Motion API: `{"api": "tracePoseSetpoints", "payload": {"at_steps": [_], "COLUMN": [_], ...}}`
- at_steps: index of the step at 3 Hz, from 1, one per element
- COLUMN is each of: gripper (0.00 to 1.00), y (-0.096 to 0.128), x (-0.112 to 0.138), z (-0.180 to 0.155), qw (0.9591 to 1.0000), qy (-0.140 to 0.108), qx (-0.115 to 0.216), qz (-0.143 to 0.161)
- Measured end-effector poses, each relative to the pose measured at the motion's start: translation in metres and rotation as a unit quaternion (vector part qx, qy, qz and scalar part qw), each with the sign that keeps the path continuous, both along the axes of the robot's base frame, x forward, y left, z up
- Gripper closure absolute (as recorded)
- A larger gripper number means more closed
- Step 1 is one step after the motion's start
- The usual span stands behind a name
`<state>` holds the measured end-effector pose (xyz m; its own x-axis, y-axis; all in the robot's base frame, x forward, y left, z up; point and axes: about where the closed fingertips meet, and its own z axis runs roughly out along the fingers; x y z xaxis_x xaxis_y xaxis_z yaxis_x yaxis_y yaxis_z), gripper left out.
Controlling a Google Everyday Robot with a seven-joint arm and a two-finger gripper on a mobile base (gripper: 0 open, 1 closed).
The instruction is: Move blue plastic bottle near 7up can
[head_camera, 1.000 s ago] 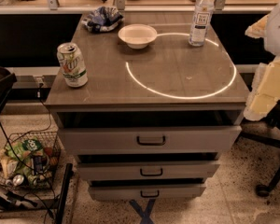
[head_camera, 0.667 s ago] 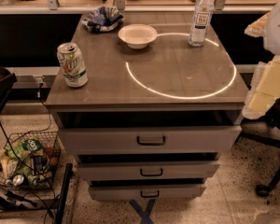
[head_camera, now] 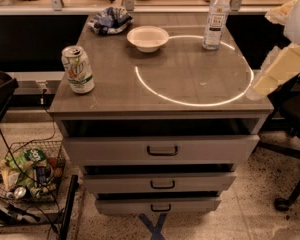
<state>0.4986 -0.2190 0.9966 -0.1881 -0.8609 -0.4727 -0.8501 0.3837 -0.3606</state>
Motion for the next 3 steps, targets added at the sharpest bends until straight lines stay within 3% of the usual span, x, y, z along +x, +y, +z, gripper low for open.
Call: {"api": "tracePoseSetpoints", "payload": {"at_steps": [1,2,3], "gripper": [0.0,0.0,0.0], "y": [0.0,-0.004,-0.018], "x": [0.033,0.054,0.069], "z": [-0.005,-0.006,-0.003], "qw": [0.9945,0.9788,0.9557], "qy": [-0.043,-0.091,-0.138], "qx": [0.094,0.178,0.243], "qz": [-0.015,-0.045,-0.092]}}
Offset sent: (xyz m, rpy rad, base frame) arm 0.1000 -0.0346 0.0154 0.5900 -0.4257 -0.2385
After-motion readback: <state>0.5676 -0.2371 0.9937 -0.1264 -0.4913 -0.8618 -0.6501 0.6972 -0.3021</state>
